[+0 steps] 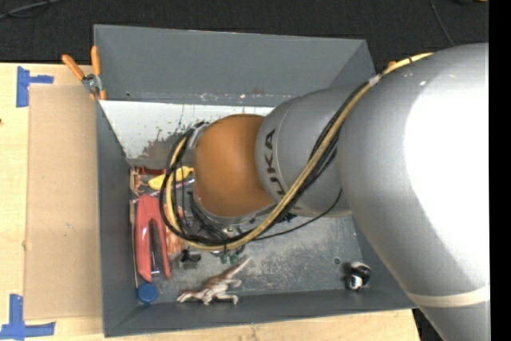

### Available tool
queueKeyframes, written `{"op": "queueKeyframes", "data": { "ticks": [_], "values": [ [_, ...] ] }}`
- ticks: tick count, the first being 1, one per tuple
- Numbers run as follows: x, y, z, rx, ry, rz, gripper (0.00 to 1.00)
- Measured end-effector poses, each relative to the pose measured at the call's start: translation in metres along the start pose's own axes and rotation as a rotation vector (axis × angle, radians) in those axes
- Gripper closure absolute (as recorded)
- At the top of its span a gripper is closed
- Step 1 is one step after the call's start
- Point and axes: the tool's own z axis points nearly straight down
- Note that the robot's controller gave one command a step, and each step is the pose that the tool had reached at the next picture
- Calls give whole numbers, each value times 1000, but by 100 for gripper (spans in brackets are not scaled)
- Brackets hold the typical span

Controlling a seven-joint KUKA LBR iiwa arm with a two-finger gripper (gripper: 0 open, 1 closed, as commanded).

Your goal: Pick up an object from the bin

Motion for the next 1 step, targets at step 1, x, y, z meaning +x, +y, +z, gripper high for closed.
{"op": "queueKeyframes", "data": {
  "ticks": [1],
  "values": [
    [1, 2, 20, -1, -2, -32, 100]
  ]
}}
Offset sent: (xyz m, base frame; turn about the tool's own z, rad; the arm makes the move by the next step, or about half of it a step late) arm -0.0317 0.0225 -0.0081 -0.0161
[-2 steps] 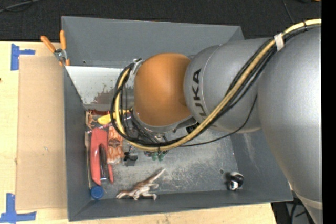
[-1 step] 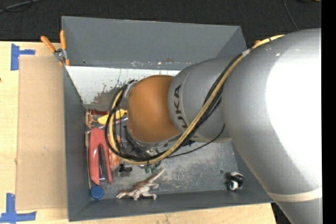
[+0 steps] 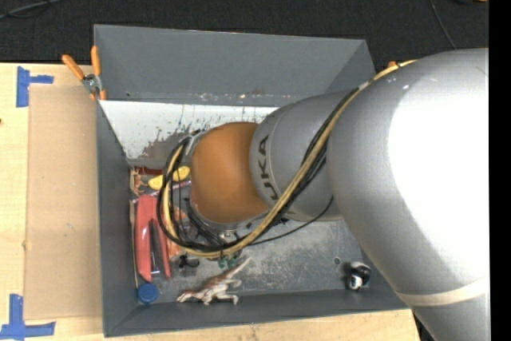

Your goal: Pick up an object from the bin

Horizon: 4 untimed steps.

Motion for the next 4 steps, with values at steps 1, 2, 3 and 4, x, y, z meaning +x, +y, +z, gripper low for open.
{"op": "queueKeyframes", "data": {
  "ticks": [1, 2, 3, 4],
  "values": [
    [28, 17, -11, 11, 4, 25, 100],
    [28, 16, -11, 11, 5, 26, 100],
    [36, 8, -45, 12, 7, 30, 100],
    [30, 14, -101, 12, 9, 24, 100]
  ]
}}
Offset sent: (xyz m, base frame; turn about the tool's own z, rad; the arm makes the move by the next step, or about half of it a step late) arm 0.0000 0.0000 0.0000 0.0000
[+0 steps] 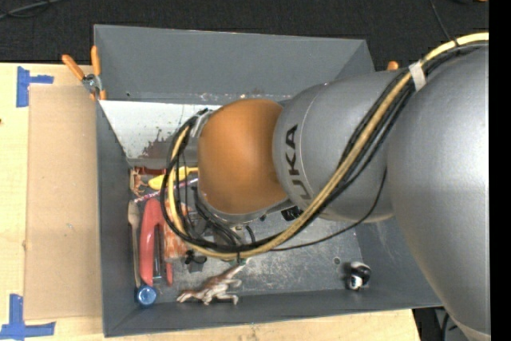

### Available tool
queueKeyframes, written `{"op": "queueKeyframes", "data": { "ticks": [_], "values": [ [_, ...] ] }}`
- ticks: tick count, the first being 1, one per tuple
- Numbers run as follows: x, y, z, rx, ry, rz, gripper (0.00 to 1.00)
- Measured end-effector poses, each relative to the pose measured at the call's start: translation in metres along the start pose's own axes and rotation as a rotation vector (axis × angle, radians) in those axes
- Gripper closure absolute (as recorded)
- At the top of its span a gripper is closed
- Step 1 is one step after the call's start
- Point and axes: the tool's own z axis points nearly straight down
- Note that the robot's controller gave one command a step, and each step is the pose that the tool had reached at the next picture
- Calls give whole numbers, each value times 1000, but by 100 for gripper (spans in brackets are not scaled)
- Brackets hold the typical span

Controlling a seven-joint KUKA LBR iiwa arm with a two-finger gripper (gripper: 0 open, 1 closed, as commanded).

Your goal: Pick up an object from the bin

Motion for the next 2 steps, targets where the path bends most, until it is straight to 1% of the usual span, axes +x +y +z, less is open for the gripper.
{"op": "queueKeyframes", "data": {
  "ticks": [1, 2],
  "values": [
    [3, -3, -24, 1, 3, 7, 100],
    [-6, -5, -65, -3, -9, -32, 100]
  ]
}}
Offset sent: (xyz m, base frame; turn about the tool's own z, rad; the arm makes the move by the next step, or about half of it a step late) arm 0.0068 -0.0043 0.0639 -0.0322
